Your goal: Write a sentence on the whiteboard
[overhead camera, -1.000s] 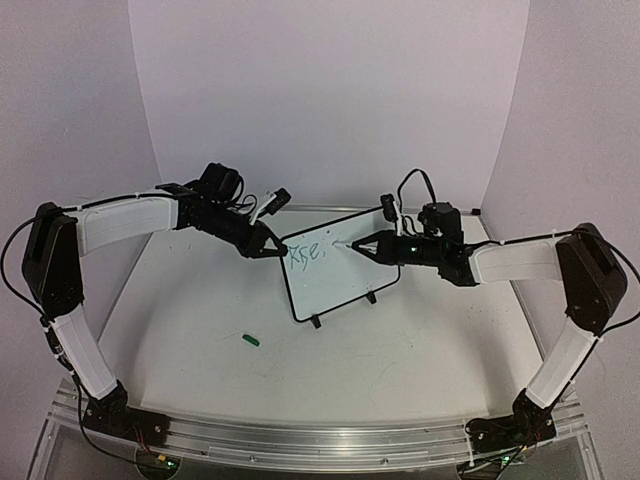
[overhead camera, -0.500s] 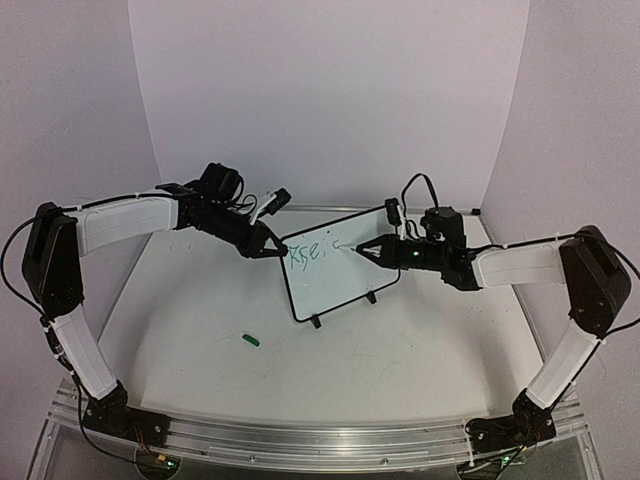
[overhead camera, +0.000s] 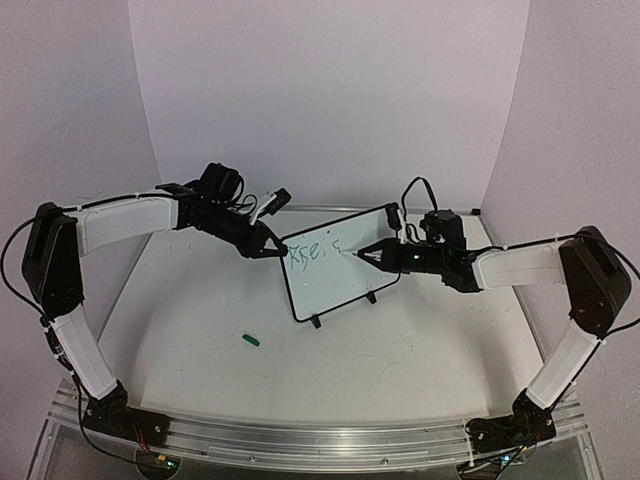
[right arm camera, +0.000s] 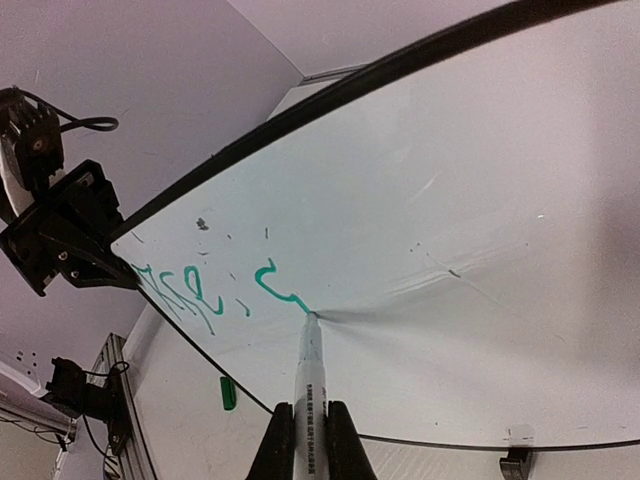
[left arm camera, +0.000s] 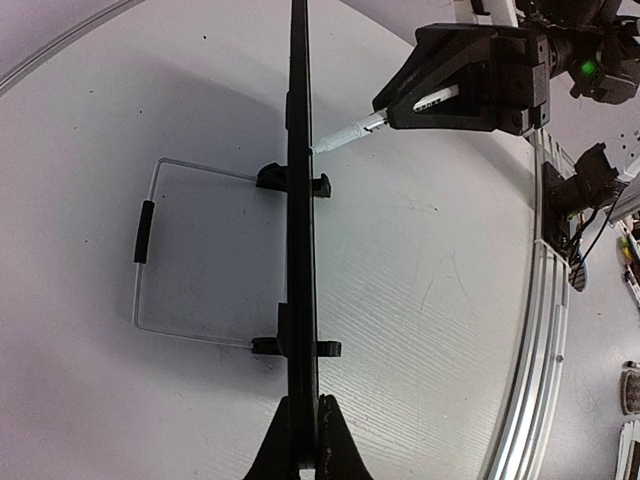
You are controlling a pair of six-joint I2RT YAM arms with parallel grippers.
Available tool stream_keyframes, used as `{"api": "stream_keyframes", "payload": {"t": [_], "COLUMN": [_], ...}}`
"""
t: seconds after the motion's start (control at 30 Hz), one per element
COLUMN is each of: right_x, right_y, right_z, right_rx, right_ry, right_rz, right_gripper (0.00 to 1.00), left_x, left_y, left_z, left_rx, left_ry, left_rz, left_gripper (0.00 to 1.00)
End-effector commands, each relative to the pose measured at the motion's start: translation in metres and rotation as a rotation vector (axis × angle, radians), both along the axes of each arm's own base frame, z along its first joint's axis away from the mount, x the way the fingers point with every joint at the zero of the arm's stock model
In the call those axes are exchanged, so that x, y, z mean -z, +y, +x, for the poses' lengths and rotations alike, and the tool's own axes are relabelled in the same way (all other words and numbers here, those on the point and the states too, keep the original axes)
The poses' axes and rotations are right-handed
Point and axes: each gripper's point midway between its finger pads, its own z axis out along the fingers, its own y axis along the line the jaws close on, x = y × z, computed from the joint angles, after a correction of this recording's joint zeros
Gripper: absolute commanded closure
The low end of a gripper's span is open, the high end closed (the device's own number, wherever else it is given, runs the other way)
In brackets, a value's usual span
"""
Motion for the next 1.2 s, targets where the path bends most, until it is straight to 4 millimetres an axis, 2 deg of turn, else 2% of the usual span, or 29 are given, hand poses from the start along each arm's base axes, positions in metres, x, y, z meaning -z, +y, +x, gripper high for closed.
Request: {"api": "stream_keyframes", "payload": {"t": [0.0, 0.43, 0.6, 0.73, 0.87, 1.17], "right_x": [0.001, -0.017, -0.043, -0.070, -0.087, -0.076], "right_y": [-0.006, 0.015, 0.015, 0.005, -0.002, 0.000], "right_z": [0.006, 0.001, -0.007, -0.011, -0.009, 0.006], "right_rx": [0.039, -0.036, -0.052, -0.009, 0.032, 0.058], "right_ry": [-0.015, -0.040, -0.073, -0.130, -0.168, -0.157], "right_rz": [-0.019, 0.023, 0.075, 0.106, 0.115, 0.066], "right_gripper": [1.00, 1.00, 1.00, 1.00, 1.00, 1.00], "left_x": [0.023, 0.025, 0.024, 0.024, 0.024, 0.023], "left_y": [0.004, 0.003, 0.003, 0.003, 0.003, 0.003], "left_z": [-0.008, -0.007, -0.007, -0.007, -0.008, -0.008], "left_rx": [0.022, 0.023, 0.023, 0.023, 0.023, 0.025], "left_ry": [0.014, 0.018, 0.015, 0.015, 0.014, 0.012], "left_rz": [0.097, 0.099, 0.098, 0.097, 0.097, 0.098], "left_gripper": [1.00, 1.00, 1.00, 1.00, 1.00, 1.00]}}
